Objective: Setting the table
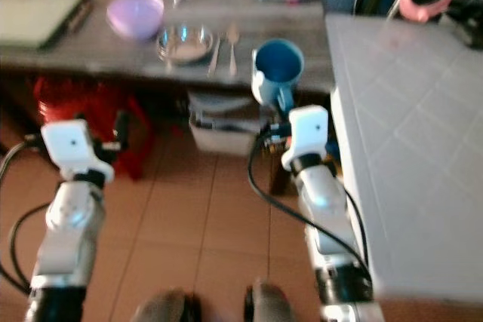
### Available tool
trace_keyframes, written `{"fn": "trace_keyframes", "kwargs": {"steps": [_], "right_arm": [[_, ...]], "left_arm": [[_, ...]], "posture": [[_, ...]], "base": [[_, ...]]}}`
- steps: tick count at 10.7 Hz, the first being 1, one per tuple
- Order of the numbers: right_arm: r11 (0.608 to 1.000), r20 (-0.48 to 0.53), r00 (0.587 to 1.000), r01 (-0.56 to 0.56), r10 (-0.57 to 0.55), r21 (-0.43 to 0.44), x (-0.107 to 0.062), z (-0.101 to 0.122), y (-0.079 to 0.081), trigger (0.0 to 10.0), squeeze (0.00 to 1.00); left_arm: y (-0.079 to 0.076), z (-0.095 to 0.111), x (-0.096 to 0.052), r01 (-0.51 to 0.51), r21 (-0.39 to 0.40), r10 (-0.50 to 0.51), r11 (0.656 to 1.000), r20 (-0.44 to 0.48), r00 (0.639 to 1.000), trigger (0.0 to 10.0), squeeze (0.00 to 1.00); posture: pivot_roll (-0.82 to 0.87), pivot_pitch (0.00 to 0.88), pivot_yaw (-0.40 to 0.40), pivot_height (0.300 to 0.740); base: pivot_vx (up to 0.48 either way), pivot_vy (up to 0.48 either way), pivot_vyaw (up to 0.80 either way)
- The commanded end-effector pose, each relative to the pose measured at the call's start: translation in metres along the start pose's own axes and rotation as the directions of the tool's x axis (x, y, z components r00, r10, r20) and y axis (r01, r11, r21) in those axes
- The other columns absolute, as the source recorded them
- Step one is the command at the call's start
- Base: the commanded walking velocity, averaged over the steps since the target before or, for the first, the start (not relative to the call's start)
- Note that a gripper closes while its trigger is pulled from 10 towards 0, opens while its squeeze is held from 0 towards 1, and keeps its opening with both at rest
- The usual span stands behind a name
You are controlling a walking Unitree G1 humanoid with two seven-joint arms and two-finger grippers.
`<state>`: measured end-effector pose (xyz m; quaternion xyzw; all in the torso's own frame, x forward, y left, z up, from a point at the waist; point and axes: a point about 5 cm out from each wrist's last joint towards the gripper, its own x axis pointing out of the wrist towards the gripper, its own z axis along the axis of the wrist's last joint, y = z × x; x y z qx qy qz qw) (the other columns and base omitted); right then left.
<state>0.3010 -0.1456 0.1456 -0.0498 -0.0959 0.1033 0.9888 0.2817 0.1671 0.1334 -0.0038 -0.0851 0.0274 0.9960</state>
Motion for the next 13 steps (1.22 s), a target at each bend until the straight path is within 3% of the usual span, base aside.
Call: {"fn": "trace_keyframes", "kwargs": {"steps": [1,7,9,10,11,13], "right_arm": [[1.000,0.031,0.999,0.017,-0.017,-0.020,0.002,0.009,-0.007,10.0,0.00],[1.000,0.106,0.994,-0.006,0.009,-0.029,0.014,0.029,0.001,10.0,0.00],[1.000,0.154,0.988,0.011,-0.014,0.023,0.019,0.042,0.000,10.0,0.00],[1.000,0.151,0.988,0.021,-0.024,0.022,0.020,0.042,-0.002,10.0,0.00],[0.999,0.140,0.989,0.051,-0.053,0.017,0.020,0.041,-0.006,10.0,0.00],[0.998,0.122,0.991,0.061,-0.063,0.015,0.021,0.039,-0.008,10.0,0.00]], "left_arm": [[-0.008,0.005,0.000,0.037,-0.009,-0.037,0.999,0.019,0.999,10.0,0.00],[-0.009,0.009,0.002,0.025,-0.047,-0.024,0.999,0.028,0.999,10.0,0.00],[-0.009,0.013,0.004,0.014,-0.050,-0.012,0.999,0.042,0.999,10.0,0.00],[-0.009,0.020,0.005,-0.016,-0.096,0.021,0.995,0.050,0.999,10.0,0.00],[-0.012,0.031,0.006,-0.015,-0.104,0.023,0.994,0.082,0.996,10.0,0.00],[-0.005,0.024,0.000,-0.021,-0.079,0.026,0.997,0.061,0.998,10.0,0.00]], "posture": [[-0.03,0.120,-0.004,0.740],[-0.03,0.113,-0.001,0.740],[-0.03,0.113,-0.001,0.740],[-0.04,0.113,-0.009,0.740],[-0.03,0.114,-0.011,0.740],[-0.03,0.124,-0.013,0.740]], "base": [[0.480,0.000,0.00],[0.466,0.000,0.00],[0.429,0.000,0.39],[0.349,0.000,0.00],[0.000,0.000,0.00],[0.000,0.000,0.00]]}}
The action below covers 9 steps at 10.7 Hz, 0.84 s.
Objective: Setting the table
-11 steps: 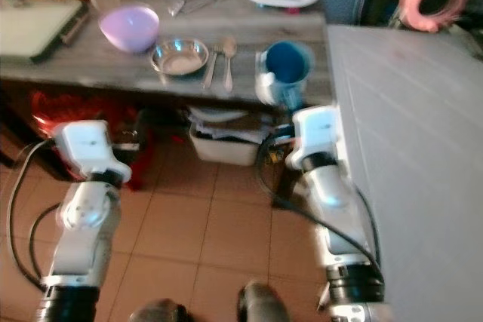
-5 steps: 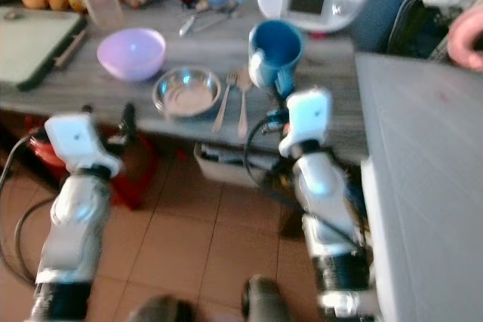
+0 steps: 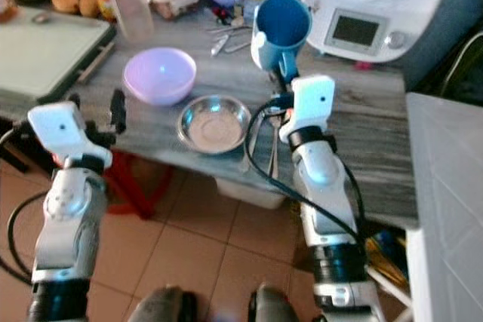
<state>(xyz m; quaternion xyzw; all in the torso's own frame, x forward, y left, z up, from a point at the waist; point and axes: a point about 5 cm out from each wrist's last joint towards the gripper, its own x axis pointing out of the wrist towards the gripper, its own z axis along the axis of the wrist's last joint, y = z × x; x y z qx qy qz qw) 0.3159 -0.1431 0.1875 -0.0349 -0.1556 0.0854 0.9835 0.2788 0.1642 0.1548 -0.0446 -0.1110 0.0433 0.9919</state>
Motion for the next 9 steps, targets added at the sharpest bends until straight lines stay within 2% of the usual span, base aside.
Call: {"fn": "trace_keyframes", "kwargs": {"steps": [1,2,3,4,5,9], "right_arm": [[1.000,0.004,1.000,0.023,-0.023,-0.007,0.002,0.002,-0.007,10.0,0.00],[0.999,-0.035,0.998,0.047,-0.047,-0.009,0.011,-0.004,-0.028,10.0,0.00],[0.999,-0.043,0.998,0.048,-0.048,-0.004,0.014,-0.005,-0.034,10.0,0.00],[0.999,-0.037,0.999,0.008,-0.009,-0.034,0.026,-0.002,-0.041,10.0,0.00],[0.998,-0.025,0.999,-0.038,0.037,-0.049,0.035,0.001,-0.039,10.0,0.00],[0.992,-0.021,0.993,-0.116,0.115,-0.041,0.049,0.004,-0.033,10.0,0.00]], "left_arm": [[0.001,0.001,-0.003,0.011,0.014,-0.011,1.000,-0.008,1.000,10.0,0.00],[-0.001,0.002,-0.007,0.019,0.010,-0.018,1.000,-0.024,1.000,10.0,0.00],[-0.001,0.002,-0.008,0.016,0.011,-0.016,1.000,-0.034,0.999,10.0,0.00],[0.001,-0.003,-0.011,0.002,0.023,0.000,1.000,-0.066,0.998,10.0,0.00],[0.001,-0.003,-0.013,0.006,0.026,-0.004,1.000,-0.070,0.998,10.0,0.00],[0.004,-0.002,-0.023,0.008,0.038,-0.004,0.999,-0.110,0.994,10.0,0.00]], "posture": [[-0.03,0.136,-0.011,0.740],[-0.03,0.144,-0.003,0.740],[-0.03,0.149,0.001,0.740],[-0.02,0.167,0.009,0.740],[-0.02,0.183,0.019,0.740],[0.03,0.258,0.040,0.740]], "base": [[0.000,0.000,0.00],[0.000,0.000,0.00],[0.000,0.000,0.00],[0.000,0.000,0.00],[0.000,0.000,0.00],[0.000,0.000,0.00]]}}
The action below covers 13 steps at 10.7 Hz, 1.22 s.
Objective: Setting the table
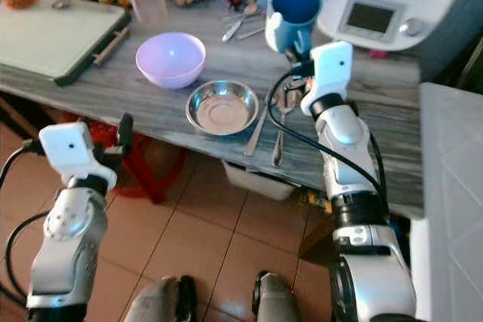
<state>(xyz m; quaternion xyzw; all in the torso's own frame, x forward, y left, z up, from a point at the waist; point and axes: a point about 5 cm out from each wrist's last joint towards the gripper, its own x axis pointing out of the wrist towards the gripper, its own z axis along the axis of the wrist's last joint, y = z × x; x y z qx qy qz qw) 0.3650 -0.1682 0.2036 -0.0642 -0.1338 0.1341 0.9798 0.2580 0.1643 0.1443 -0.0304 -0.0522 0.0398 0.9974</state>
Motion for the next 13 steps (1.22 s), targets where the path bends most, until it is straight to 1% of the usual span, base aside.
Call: {"fn": "trace_keyframes", "kwargs": {"steps": [1,3,5,7,8,11,13], "right_arm": [[0.999,0.019,0.999,-0.038,0.037,0.002,0.007,0.005,0.002,10.0,0.00],[0.997,0.032,0.996,-0.078,0.078,0.017,0.020,0.006,0.004,10.0,0.00],[0.994,0.038,0.994,-0.108,0.107,0.024,0.023,0.007,0.008,10.0,0.00],[0.989,0.033,0.990,-0.142,0.141,0.038,0.029,0.006,0.008,10.0,0.00],[0.988,0.004,0.988,-0.152,0.152,0.035,0.029,0.000,0.010,10.0,0.00],[0.979,-0.036,0.979,-0.196,0.198,0.062,0.029,-0.010,0.015,10.0,0.00],[0.979,-0.054,0.978,-0.199,0.202,0.051,0.029,-0.012,0.015,10.0,0.02]], "left_arm": [[0.005,0.004,-0.005,-0.001,0.016,0.002,1.000,-0.007,1.000,10.0,0.00],[0.009,0.006,-0.014,0.000,0.033,0.001,0.999,-0.033,0.999,10.0,0.00],[0.011,0.008,-0.017,-0.001,0.040,0.003,0.999,-0.041,0.999,10.0,0.00],[0.013,0.011,-0.021,0.005,0.055,-0.002,0.998,-0.052,0.999,10.0,0.00],[0.015,0.012,-0.022,0.002,0.060,0.001,0.998,-0.052,0.999,10.0,0.00],[0.017,0.014,-0.022,0.002,0.070,0.002,0.998,-0.057,0.998,10.0,0.00],[0.015,0.015,-0.021,0.004,0.065,0.000,0.998,-0.053,0.999,10.0,0.00]], "posture": [[0.04,0.282,0.047,0.740],[0.07,0.308,0.056,0.740],[0.08,0.315,0.060,0.740],[0.10,0.316,0.062,0.740],[0.11,0.318,0.063,0.740],[0.11,0.312,0.062,0.740],[0.11,0.308,0.060,0.740]], "base": [[0.000,0.000,0.00],[0.000,0.000,0.00],[0.000,0.000,0.00],[0.000,0.000,0.00],[0.000,0.000,0.00],[0.000,0.000,0.00],[0.000,0.000,0.00]]}}
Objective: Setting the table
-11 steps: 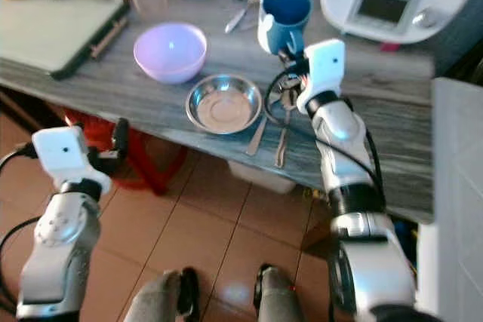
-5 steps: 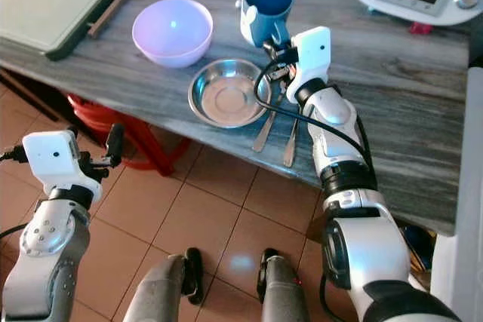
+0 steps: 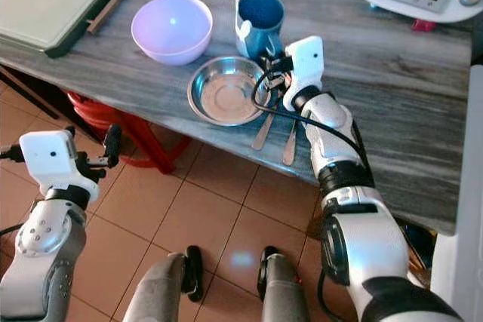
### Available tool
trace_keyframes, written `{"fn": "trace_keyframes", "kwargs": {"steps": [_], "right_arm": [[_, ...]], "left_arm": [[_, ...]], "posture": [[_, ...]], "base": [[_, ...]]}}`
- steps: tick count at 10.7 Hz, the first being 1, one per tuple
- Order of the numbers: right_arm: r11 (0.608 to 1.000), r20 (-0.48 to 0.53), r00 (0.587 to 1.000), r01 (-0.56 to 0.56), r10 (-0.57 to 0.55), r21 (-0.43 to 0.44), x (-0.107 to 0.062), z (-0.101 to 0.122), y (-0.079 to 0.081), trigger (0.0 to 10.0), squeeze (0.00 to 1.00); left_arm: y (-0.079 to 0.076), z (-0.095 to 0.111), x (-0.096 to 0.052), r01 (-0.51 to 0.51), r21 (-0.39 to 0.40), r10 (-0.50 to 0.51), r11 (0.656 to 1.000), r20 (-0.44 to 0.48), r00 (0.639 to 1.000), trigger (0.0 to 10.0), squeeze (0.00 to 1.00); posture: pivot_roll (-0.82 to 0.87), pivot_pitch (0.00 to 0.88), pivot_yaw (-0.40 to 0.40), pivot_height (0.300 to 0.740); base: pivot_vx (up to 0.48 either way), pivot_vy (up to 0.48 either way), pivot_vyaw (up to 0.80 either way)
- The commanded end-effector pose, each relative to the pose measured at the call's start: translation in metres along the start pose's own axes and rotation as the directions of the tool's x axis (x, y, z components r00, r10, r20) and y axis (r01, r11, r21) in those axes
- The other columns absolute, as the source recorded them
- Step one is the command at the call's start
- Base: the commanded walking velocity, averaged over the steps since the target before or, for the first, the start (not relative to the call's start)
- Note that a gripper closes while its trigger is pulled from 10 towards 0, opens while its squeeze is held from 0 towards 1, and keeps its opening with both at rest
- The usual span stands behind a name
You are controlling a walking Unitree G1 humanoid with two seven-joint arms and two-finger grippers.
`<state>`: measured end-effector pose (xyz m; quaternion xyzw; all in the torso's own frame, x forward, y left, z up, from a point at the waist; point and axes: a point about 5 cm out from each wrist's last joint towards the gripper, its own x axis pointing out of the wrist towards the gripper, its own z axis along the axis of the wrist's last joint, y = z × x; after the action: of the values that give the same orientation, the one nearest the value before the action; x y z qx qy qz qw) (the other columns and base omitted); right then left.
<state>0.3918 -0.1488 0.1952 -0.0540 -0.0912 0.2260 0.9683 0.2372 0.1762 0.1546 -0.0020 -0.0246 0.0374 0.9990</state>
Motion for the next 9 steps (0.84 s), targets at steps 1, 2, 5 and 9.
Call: {"fn": "trace_keyframes", "kwargs": {"steps": [1,2,5,9], "right_arm": [[1.000,0.007,1.000,-0.013,0.013,-0.012,0.001,0.003,0.000,10.0,1.00],[1.000,0.009,1.000,0.000,0.000,-0.016,0.001,0.003,-0.004,10.0,1.00],[0.999,0.043,0.999,0.009,-0.007,-0.053,0.003,0.014,-0.008,10.0,1.00],[0.996,0.133,0.991,0.032,-0.021,-0.087,0.002,0.035,-0.014,10.0,0.00]], "left_arm": [[0.002,0.002,-0.002,-0.005,0.004,0.005,1.000,-0.001,1.000,10.0,0.00],[0.001,0.001,-0.002,-0.005,0.002,0.005,1.000,-0.002,1.000,10.0,0.00],[-0.002,0.000,0.000,-0.006,-0.010,0.006,1.000,0.000,1.000,10.0,0.00],[-0.009,-0.002,0.008,-0.002,-0.036,0.003,0.999,0.013,1.000,10.0,0.00]], "posture": [[0.11,0.307,0.059,0.740],[0.11,0.305,0.057,0.740],[0.09,0.293,0.048,0.740],[0.06,0.261,0.032,0.740]], "base": [[0.000,0.000,0.00],[0.000,0.000,0.00],[0.000,0.000,0.00],[0.000,0.000,0.00]]}}
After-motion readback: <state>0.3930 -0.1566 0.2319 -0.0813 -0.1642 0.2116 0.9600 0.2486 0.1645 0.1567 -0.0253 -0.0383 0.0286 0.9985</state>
